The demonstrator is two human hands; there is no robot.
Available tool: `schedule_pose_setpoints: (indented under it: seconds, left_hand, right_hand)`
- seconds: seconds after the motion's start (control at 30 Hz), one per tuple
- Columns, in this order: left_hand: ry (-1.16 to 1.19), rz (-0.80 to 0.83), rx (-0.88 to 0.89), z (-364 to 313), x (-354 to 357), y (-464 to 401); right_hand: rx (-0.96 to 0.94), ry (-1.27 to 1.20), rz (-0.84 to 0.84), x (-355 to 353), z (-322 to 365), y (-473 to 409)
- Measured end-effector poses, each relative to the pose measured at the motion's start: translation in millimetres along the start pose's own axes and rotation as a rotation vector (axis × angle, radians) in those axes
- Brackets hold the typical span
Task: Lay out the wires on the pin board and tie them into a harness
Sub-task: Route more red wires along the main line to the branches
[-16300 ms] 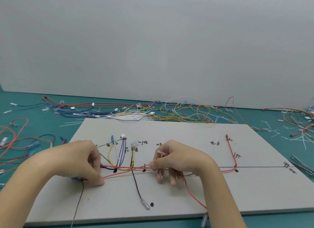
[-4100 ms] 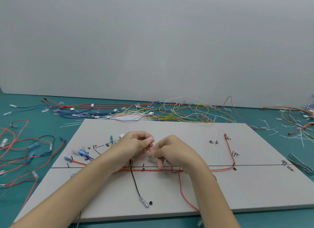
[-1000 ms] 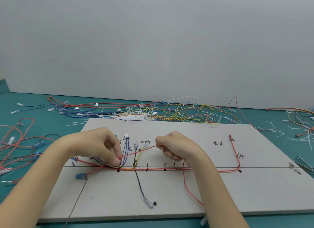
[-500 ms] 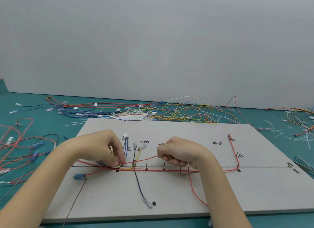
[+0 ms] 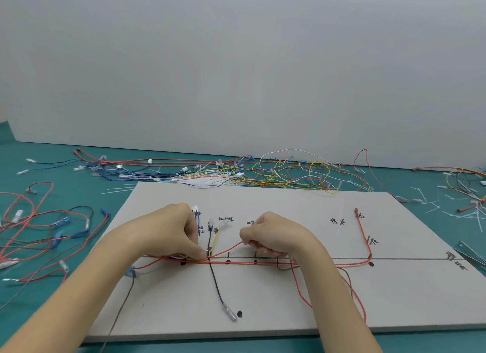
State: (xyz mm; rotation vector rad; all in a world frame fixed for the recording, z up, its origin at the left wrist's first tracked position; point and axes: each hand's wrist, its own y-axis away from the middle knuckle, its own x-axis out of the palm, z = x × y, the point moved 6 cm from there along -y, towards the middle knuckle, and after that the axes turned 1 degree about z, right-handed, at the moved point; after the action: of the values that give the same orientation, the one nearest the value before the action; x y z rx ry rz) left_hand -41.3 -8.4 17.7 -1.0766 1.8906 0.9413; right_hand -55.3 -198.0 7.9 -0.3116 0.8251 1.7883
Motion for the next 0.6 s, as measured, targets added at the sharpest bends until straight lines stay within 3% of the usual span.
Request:
schedule_pose_setpoints:
  seconds: [0.27,0.6]
  left_hand:
    - [0.181,-0.023,0.093,-7.2,2.7,-3.9]
    - [0.135,0.030,0.155,-12.6,7.0,-3.4]
  right_hand:
    - [-0.026,-0.023,-0.114,5.6,2.8,-12.7]
    - [-0.054,-0.043,-0.211,12.0,4.6,-19.7]
